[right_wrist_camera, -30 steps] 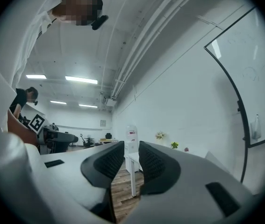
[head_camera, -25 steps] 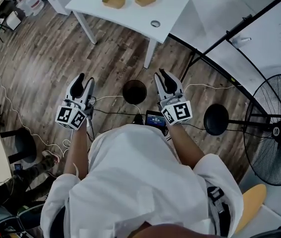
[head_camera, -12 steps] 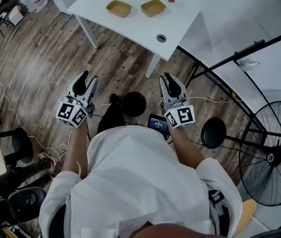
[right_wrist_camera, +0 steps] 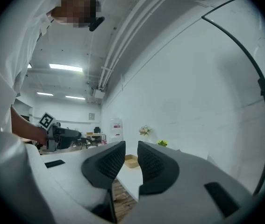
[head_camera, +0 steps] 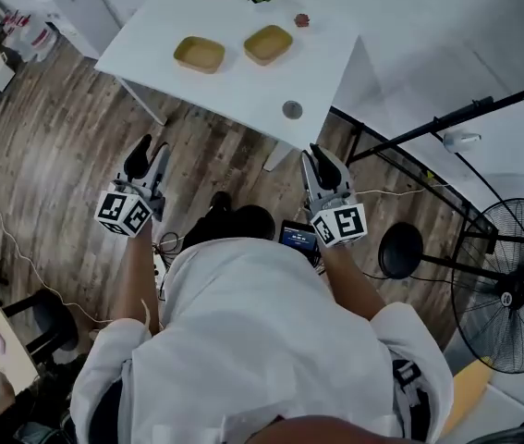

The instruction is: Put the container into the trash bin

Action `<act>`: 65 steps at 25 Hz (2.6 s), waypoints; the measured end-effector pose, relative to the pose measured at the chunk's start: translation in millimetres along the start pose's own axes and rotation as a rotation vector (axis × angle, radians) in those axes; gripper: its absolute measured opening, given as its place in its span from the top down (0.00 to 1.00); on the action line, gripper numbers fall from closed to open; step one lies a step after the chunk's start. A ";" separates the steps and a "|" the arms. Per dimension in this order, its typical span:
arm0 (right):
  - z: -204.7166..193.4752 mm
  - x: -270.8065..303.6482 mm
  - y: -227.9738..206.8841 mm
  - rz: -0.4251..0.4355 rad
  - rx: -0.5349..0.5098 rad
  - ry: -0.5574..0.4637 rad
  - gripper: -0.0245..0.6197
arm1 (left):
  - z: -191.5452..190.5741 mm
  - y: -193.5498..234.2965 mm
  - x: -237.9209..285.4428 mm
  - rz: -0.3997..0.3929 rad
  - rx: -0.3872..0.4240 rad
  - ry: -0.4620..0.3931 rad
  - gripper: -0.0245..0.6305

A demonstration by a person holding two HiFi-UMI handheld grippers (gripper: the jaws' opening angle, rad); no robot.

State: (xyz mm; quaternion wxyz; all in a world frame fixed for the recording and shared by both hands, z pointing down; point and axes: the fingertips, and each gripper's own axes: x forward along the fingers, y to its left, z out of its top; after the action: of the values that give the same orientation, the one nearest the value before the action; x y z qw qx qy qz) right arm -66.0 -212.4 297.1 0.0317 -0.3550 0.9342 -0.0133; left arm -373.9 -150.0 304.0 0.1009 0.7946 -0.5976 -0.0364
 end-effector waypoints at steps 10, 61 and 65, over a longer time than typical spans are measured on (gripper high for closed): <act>5.1 113.7 -12.9 -0.042 -0.153 0.059 0.80 | -10.0 142.1 138.8 -0.076 0.058 0.179 0.66; 16.6 56.5 -92.1 -0.508 -0.091 0.089 0.83 | -100.2 238.9 313.8 -0.190 -0.186 0.685 0.93; 27.4 26.7 -86.6 -0.505 -0.106 0.055 0.83 | -78.2 203.7 289.6 -0.214 -0.149 0.657 0.93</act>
State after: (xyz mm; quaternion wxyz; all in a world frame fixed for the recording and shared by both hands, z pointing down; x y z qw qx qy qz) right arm -26.7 -294.9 272.6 -0.0168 -0.5777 0.8158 0.0188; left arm -470.0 -472.0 440.1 0.3409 0.8126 -0.4422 0.1672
